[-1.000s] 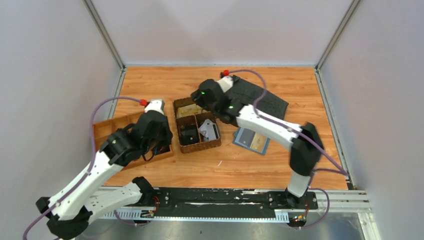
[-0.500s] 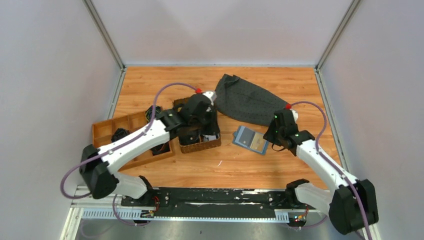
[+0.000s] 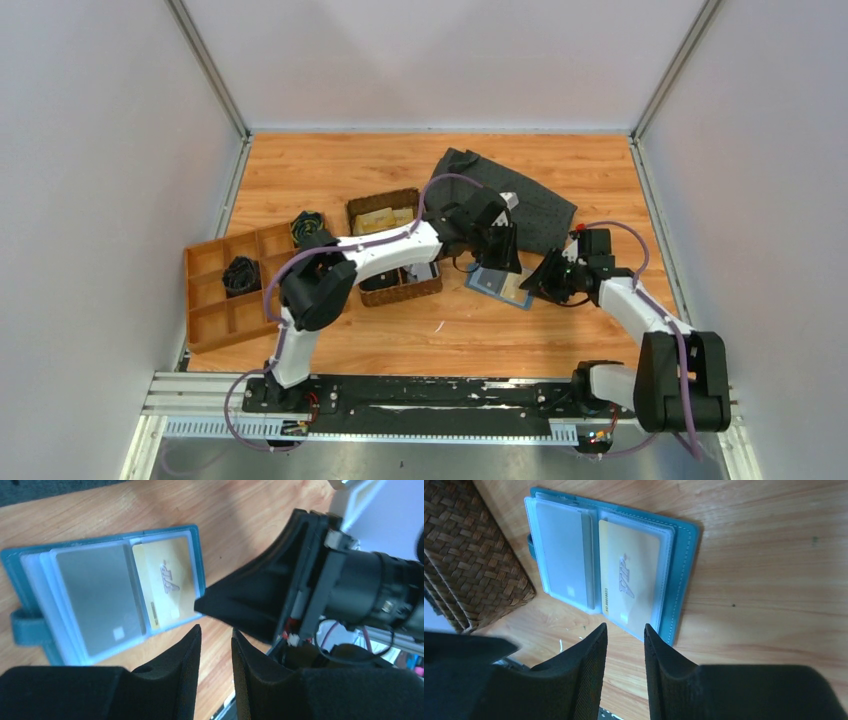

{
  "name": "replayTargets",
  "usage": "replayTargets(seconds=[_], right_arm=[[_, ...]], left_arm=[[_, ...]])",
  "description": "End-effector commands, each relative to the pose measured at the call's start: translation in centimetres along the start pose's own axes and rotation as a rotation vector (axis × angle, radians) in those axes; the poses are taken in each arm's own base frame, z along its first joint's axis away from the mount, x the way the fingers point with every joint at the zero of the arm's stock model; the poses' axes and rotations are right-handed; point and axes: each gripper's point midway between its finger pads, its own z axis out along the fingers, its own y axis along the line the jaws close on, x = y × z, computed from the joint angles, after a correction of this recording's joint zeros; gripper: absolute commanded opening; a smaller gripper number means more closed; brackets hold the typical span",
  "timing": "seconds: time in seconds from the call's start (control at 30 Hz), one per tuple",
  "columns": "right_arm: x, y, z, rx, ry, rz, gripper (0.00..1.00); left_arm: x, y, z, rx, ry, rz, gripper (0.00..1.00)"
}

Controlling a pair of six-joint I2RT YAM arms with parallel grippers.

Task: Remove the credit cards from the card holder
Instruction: Remove the credit card from the card holder.

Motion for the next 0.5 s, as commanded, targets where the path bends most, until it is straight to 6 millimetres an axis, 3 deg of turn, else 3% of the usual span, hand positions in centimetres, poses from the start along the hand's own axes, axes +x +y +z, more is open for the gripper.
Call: replayTargets(seconds=[0.0, 0.47], right_arm=[[-0.3, 1.1, 0.3, -0.080, 0.027, -0.026, 0.35], [-1.3, -1.8, 1.7, -0.022, -0.005, 0.046, 0.35]], left_arm=[[1.0, 0.6, 2.8, 0.022, 0.064, -0.033, 0.31], [3.9, 5.4, 5.7, -0.066, 0.136, -0.087, 0.40]])
